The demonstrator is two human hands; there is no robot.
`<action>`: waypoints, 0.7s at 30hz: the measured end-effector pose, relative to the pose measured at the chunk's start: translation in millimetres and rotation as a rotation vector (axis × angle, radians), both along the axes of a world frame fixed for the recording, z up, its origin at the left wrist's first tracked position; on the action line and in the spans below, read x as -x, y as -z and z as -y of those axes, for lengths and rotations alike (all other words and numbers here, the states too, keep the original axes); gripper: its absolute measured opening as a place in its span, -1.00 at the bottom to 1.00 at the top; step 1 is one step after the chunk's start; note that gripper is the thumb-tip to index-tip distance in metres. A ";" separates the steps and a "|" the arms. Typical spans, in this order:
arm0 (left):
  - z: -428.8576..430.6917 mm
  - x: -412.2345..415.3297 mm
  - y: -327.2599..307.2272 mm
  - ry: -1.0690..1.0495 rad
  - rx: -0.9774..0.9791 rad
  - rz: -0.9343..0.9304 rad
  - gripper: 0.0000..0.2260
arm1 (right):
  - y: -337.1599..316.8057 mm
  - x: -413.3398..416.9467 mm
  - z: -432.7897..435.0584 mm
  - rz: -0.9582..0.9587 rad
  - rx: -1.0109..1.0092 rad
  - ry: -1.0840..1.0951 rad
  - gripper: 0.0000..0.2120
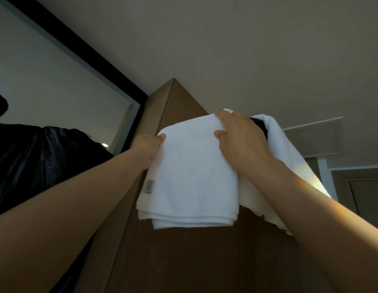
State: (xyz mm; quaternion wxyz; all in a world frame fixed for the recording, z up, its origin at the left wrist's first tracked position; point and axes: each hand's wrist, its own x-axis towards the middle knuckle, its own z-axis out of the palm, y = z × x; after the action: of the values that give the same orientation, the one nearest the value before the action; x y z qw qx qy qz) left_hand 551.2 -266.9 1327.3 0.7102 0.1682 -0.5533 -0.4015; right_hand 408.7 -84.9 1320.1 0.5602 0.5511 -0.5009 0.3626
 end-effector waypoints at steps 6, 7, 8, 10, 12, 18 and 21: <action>13.2 11.6 0.5 -0.135 0.063 0.053 -0.73 | -29.6 -12.1 -0.7 -0.009 -0.079 0.234 -0.54; 15.3 12.0 2.2 -0.136 0.079 0.058 -0.73 | -32.3 -12.8 0.8 0.018 -0.137 0.229 -0.52; 16.6 12.2 3.6 -0.143 0.097 0.064 -0.75 | -34.6 -12.5 2.9 0.019 -0.168 0.233 -0.53; 17.6 11.4 6.0 -0.190 0.127 0.096 -0.74 | -38.5 -11.0 7.5 -0.016 -0.177 0.241 -0.57; 17.1 10.0 7.7 -0.238 0.151 0.104 -0.69 | -44.1 -11.2 8.3 -0.027 -0.204 0.237 -0.59; 11.8 1.4 6.7 -0.302 0.183 0.111 -0.79 | -68.5 -13.7 6.5 0.036 -0.283 0.252 -0.53; 11.1 -0.3 15.0 -0.242 0.079 0.216 -0.56 | -61.8 -7.5 13.6 -0.054 -0.229 0.317 -0.56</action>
State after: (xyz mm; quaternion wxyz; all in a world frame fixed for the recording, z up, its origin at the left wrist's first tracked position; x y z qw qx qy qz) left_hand 551.5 -277.9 1312.3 0.6957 0.2477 -0.6177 -0.2703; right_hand 416.2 -98.5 1381.9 0.5571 0.5349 -0.6044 0.1957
